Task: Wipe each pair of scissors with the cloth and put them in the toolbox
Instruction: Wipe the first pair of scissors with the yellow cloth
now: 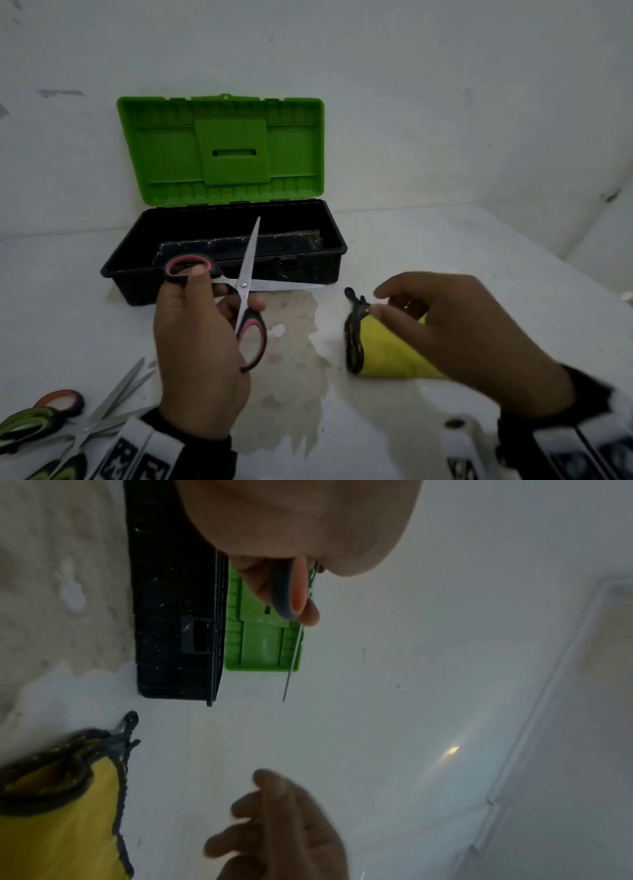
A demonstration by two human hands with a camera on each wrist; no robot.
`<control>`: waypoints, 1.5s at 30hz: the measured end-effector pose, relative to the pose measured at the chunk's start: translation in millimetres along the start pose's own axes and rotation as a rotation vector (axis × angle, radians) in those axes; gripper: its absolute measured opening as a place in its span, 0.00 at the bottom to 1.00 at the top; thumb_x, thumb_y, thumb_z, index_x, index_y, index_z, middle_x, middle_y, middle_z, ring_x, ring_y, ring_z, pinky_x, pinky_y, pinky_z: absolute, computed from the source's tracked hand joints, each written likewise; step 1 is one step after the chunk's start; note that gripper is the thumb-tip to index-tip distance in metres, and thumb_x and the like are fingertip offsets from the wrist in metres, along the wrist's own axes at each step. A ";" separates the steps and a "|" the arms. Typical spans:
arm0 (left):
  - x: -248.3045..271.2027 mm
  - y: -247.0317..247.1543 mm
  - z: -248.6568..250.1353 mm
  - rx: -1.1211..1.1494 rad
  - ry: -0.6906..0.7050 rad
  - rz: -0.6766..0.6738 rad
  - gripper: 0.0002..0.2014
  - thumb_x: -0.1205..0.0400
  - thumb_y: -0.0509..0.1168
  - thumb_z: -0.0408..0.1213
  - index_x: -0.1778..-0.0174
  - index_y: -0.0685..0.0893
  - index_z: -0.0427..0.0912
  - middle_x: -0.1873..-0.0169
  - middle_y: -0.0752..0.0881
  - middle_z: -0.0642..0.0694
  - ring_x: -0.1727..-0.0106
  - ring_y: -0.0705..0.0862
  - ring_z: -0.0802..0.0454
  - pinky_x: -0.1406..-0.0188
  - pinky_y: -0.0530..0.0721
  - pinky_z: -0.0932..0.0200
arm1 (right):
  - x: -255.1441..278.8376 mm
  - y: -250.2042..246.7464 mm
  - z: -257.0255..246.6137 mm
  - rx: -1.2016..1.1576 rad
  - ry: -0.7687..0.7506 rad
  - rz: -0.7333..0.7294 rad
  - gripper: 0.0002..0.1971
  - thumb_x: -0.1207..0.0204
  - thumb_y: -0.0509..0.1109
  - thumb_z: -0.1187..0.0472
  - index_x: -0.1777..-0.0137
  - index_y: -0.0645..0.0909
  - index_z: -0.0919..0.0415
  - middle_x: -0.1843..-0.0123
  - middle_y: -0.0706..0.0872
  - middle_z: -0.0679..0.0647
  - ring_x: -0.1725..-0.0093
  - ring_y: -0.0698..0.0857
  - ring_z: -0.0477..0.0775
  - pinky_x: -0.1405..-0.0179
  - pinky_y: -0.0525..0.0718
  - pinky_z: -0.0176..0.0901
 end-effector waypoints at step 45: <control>-57.5 38.7 27.1 -0.015 0.396 0.089 0.08 0.09 0.52 0.39 0.54 0.71 0.48 0.74 0.77 0.51 0.76 0.83 0.51 0.73 0.82 0.56 | -97.1 33.4 -65.0 -0.327 -0.233 0.241 0.10 0.23 0.75 0.61 0.46 0.87 0.45 0.52 0.85 0.28 0.48 0.81 0.26 0.50 0.73 0.15</control>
Point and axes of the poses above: each hand's wrist, its own x-axis away from the middle knuckle, its own y-axis out of the palm, z = x × y, the point moved 9 cm from there along -x, towards the middle knuckle
